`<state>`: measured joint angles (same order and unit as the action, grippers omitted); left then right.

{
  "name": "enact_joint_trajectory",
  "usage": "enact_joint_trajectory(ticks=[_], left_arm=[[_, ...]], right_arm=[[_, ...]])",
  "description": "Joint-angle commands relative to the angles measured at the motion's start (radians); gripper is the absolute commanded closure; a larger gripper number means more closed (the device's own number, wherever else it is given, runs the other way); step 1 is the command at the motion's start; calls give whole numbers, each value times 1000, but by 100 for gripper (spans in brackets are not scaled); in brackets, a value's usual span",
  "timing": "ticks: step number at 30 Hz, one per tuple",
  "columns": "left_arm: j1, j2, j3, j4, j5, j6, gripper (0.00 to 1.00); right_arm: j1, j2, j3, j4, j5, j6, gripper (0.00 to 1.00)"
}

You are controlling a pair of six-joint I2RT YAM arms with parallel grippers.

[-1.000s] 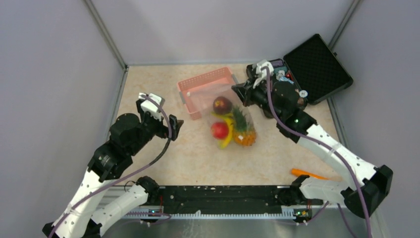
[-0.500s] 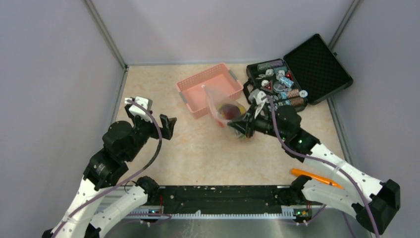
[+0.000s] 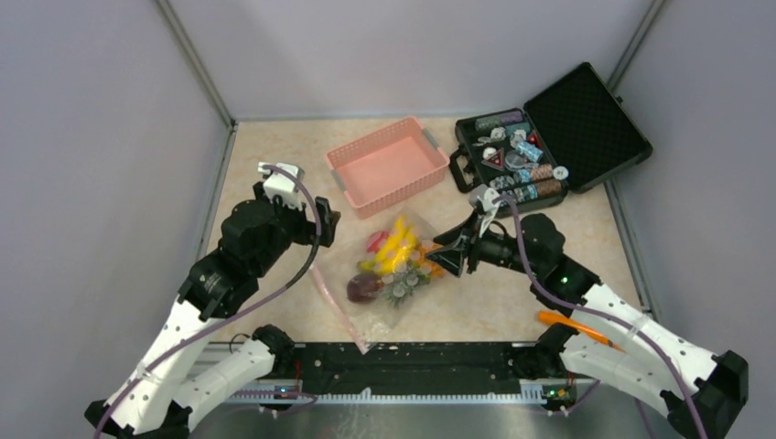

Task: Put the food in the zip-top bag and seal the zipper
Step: Place the zipper food storage bag at the center of the board, then reset both arms

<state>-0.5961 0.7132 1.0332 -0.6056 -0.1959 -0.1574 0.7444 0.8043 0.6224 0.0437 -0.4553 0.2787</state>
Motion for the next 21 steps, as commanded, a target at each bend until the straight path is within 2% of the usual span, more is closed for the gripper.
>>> enact_joint_trajectory(ticks=[1,4,7,10,12,17,21], left_arm=[[51,23,8,16,3,-44,1],[138,65,7,-13,72,-71,1],[272,97,-20,-3,181,-106,1],[440,111,-73,55,335,-166,1],[540,122,-102,78,402,-218,1],[575,129,-109,34,257,-329,1],[575,77,-138,21,112,-369,1]], right_arm=[[4,-69,-2,37,193,18,48],[2,-73,-1,-32,387,58,43],[-38,-87,6,-127,565,115,35],[-122,-126,7,-195,663,143,25],[-197,-148,18,-241,669,146,21],[-385,-176,43,-286,489,181,16],[-427,-145,57,-338,527,236,12]])
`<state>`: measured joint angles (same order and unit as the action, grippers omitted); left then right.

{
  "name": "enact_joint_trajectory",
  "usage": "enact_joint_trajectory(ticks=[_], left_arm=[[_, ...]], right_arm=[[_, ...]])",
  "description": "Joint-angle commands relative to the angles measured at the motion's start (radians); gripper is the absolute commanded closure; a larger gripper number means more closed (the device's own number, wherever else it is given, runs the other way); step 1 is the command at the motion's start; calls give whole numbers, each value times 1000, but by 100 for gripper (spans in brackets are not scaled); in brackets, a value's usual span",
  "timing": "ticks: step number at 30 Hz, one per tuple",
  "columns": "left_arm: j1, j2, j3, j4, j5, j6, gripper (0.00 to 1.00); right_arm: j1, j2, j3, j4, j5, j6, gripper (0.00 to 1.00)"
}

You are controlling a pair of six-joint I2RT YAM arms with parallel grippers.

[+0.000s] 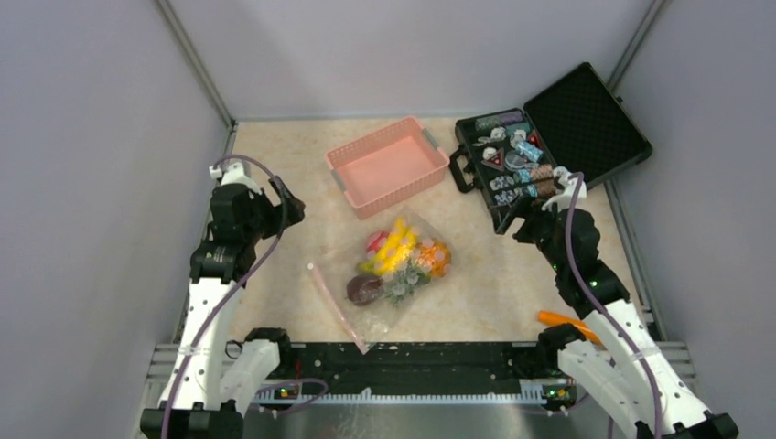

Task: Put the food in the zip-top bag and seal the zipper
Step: Reset both arms

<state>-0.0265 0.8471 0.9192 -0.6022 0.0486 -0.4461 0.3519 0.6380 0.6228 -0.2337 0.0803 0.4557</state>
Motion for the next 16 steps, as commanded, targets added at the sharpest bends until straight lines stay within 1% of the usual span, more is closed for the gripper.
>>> enact_joint_trajectory(ticks=[1,4,9,11,13,16], left_arm=[[5,-74,-33,22,-159,-80,1],[6,-116,-72,41,-231,-96,1],[6,-166,-123,33,-265,-131,1],[6,-182,-133,48,-256,-140,1],[6,-188,-128,56,-252,-142,1],[6,-179,-103,50,-259,-127,1]], right_arm=[[-51,35,67,-92,0,64,9],[-80,43,143,-257,75,95,7],[-80,-105,105,-284,201,73,6],[-79,-160,72,-269,198,76,6],[-80,-195,30,-226,161,63,6],[-79,-182,12,-199,81,45,6]])
